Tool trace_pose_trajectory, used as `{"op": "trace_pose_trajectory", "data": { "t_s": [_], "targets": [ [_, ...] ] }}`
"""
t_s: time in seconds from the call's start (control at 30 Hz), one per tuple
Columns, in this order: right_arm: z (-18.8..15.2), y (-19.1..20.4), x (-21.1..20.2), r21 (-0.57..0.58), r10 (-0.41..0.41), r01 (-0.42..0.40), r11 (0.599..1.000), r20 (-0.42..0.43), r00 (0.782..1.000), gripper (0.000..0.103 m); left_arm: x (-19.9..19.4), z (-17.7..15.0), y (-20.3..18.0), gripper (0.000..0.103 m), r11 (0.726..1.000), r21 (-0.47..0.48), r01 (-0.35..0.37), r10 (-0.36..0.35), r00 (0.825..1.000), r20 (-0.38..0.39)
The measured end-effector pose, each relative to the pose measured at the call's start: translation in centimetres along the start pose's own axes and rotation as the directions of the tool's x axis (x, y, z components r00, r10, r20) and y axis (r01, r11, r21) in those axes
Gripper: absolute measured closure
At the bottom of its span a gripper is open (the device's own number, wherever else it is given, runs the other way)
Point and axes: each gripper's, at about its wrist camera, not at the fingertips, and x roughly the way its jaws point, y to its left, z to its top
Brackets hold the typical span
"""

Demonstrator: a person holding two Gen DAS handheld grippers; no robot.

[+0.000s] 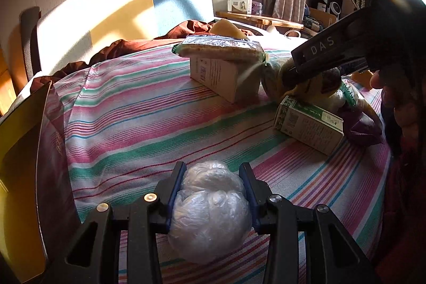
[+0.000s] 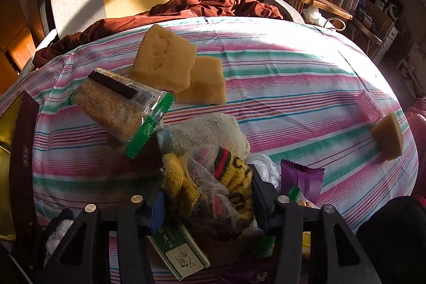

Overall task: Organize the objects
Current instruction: 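Grasp the yellow knitted glove bundle with the right gripper while the left holds the ball, then carry the white ball into the gold tin tray and open the left gripper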

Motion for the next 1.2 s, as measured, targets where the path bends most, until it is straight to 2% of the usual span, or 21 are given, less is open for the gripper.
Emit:
{"op": "trace_pose_trajectory", "data": {
  "t_s": [0.1,0.2,0.3,0.5,0.67,0.8,0.97,1.2],
  "targets": [
    [0.1,-0.3,-1.4,0.02,0.064,-0.065,0.998,0.06,0.996,0.054,-0.2,-0.1,-0.2,0.062,1.0,0.004,-0.005,0.005,1.0,0.003],
    [-0.1,0.5,-2.8,-0.022,0.205,-0.204,0.979,0.103,0.973,0.054,-0.4,-0.2,-0.4,0.062,1.0,0.011,-0.014,0.014,1.0,0.004],
    [-0.4,2.5,-2.8,-0.104,0.249,-0.24,0.965,0.085,0.965,0.054,-0.8,-0.4,-0.4,0.064,1.0,0.01,-0.021,0.021,1.0,0.007],
    [-1.0,5.2,-2.3,-0.201,0.322,-0.311,0.929,0.024,0.946,0.054,-2.1,-1.2,-0.5,0.065,0.999,0.022,-0.03,0.03,1.0,0.001],
    [-2.6,8.5,-1.1,-0.332,0.302,-0.311,0.89,-0.08,0.95,0.054,-3.4,-2.3,-0.3,0.065,0.999,0.034,-0.009,0.009,1.0,-0.009],
    [-3.8,9.8,0.1,-0.383,0.3,-0.346,0.856,-0.177,0.937,0.054,-4.4,-3.0,0.0,0.065,1.0,0.031,0.0,0.0,1.0,-0.021],
    [-4.0,9.7,0.6,-0.375,0.29,-0.345,0.86,-0.196,0.937,0.055,-5.3,-3.4,0.1,0.065,1.0,0.019,0.015,-0.014,0.999,-0.039],
    [-4.3,9.9,0.6,-0.403,0.265,-0.32,0.857,-0.187,0.946,0.056,-6.3,-3.8,0.1,0.065,1.0,0.022,0.018,-0.017,0.999,-0.035]
  ]
}}
